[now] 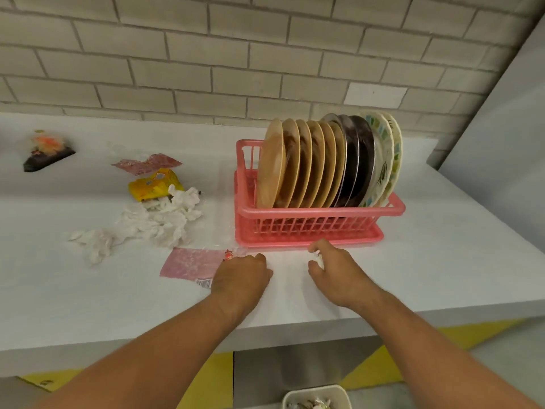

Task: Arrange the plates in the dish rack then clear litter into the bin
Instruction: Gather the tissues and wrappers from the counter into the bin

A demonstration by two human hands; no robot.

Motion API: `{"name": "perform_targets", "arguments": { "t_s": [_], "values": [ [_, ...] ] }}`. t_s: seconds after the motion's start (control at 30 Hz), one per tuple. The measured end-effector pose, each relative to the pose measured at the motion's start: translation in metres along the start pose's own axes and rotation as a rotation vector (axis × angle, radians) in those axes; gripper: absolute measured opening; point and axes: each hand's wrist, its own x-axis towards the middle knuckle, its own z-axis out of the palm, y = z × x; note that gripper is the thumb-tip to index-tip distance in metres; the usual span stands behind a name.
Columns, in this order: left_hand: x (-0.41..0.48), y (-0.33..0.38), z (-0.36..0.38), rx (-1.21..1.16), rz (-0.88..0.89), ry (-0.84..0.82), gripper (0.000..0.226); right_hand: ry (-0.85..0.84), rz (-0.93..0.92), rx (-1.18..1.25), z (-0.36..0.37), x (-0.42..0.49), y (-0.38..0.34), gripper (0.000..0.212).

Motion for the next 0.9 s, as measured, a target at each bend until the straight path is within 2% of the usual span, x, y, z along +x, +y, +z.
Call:
{"name": "perform_targets", "arguments": {
  "t_s": [0.1, 0.17, 0.33, 0.47, 0.53, 0.73, 0.9],
  "values": [
    [-0.004, 0.004, 0.007, 0.053, 0.04, 0.016, 0.035, 0.076, 0.021, -0.01, 0.0, -0.003, 0.001, 0.02],
    [-0.005, 0.005, 0.01, 0.054, 0.069, 0.033, 0.033, 0.115, 0.049, -0.015, 0.0, -0.005, 0.004, 0.025],
    [-0.007, 0.009, 0.013, -0.126, 0.176, 0.056, 0.036, 0.173, 0.052, 0.06, -0.003, -0.02, 0.019, 0.043],
    [-0.012, 0.03, 0.003, -0.378, 0.132, 0.134, 0.028, 0.171, 0.078, 0.136, -0.011, -0.036, 0.039, 0.035],
    [-0.016, 0.047, 0.0, -0.41, 0.163, 0.168, 0.032, 0.17, 0.081, 0.157, -0.018, -0.043, 0.054, 0.033],
    [-0.033, 0.107, 0.012, -0.58, 0.237, 0.125, 0.028, 0.077, 0.069, 0.261, -0.042, -0.066, 0.11, 0.023],
    [-0.055, 0.152, 0.041, -0.666, 0.208, 0.111, 0.016, 0.013, 0.037, 0.311, -0.038, -0.08, 0.165, 0.019]
  ]
}}
